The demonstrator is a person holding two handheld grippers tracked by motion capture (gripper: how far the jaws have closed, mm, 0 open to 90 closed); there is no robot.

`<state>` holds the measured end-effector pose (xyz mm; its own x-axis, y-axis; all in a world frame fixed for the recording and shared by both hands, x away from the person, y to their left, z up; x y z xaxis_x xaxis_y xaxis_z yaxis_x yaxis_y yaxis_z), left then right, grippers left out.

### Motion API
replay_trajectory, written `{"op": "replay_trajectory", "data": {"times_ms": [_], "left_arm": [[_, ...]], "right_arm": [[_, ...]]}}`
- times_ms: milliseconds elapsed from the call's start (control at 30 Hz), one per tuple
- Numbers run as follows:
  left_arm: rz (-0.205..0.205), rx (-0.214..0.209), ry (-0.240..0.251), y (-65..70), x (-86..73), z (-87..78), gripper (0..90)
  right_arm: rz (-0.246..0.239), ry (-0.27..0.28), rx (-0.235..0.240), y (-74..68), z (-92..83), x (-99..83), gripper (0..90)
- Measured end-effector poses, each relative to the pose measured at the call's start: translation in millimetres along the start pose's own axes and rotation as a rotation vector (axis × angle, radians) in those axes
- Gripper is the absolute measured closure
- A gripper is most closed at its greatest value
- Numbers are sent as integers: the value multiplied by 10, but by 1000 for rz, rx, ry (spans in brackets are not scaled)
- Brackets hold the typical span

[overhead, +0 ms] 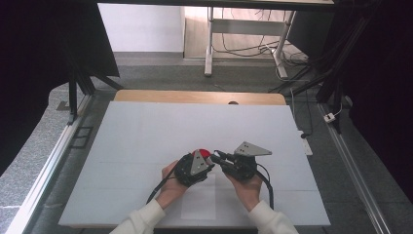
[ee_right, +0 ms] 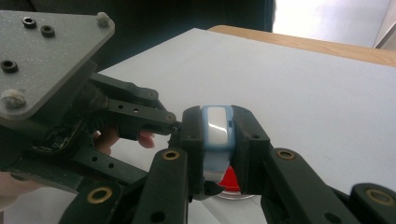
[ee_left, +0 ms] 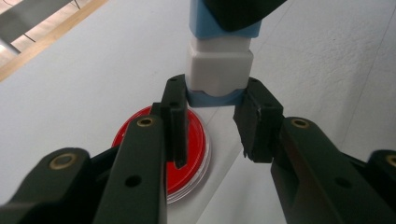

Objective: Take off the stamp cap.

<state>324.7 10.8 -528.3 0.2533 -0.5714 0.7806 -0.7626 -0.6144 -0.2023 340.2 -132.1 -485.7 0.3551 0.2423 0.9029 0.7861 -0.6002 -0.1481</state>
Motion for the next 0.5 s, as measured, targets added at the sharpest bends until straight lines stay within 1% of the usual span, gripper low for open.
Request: {"op": "replay_trajectory", "data": {"times_ms": [33, 133, 167, 200, 233, 267, 300, 333, 367, 400, 433, 500], "left_arm": [[-2, 0, -1, 2, -1, 2, 655], [-25, -14, 3, 5, -2, 10, 655], [-46, -29, 9, -2, -3, 11, 655], [-82, -56, 18, -20, -7, 12, 655], [-92, -56, 11, -30, -12, 15, 654], [-67, -22, -18, -41, -37, 30, 657], [-57, -8, -28, -61, -76, 42, 657], [-80, -14, -33, -94, -117, 49, 657], [-94, -14, -33, -126, -144, 49, 657], [-90, -2, -31, -146, -152, 42, 657], [-84, 4, -22, -154, -143, 27, 657], [-56, 13, -7, -131, -107, 0, 657]], "right_arm": [[1, 2, -2, -1, 1, -1, 754], [1, -2, -2, 1, 2, -5, 754], [2, -3, -2, 2, 2, -5, 754], [3, -4, -2, 2, -3, -2, 754], [2, 2, -2, 3, -8, 2, 754], [0, 6, -5, 4, -12, 6, 755], [-16, 33, -27, 19, -74, 49, 755], [-16, 33, -27, 19, -74, 49, 755], [-11, 47, -31, 39, -114, 77, 755], [1, 59, -33, 69, -153, 101, 755], [11, 66, -34, 100, -180, 115, 755], [21, 68, -38, 142, -202, 117, 755]]}}
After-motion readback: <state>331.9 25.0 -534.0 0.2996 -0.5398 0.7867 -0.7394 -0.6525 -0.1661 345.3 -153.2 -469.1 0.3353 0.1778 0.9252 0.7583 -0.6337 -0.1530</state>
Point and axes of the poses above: each handheld gripper's, and its own axes: z roughly forward along the jaws, x roughly out of its top, y roughly to its right, the point moved 4 cm from there along z, roughly forward along the jaws, and after that the axes turned 2 degrees about -y, right-handed, at the moved point
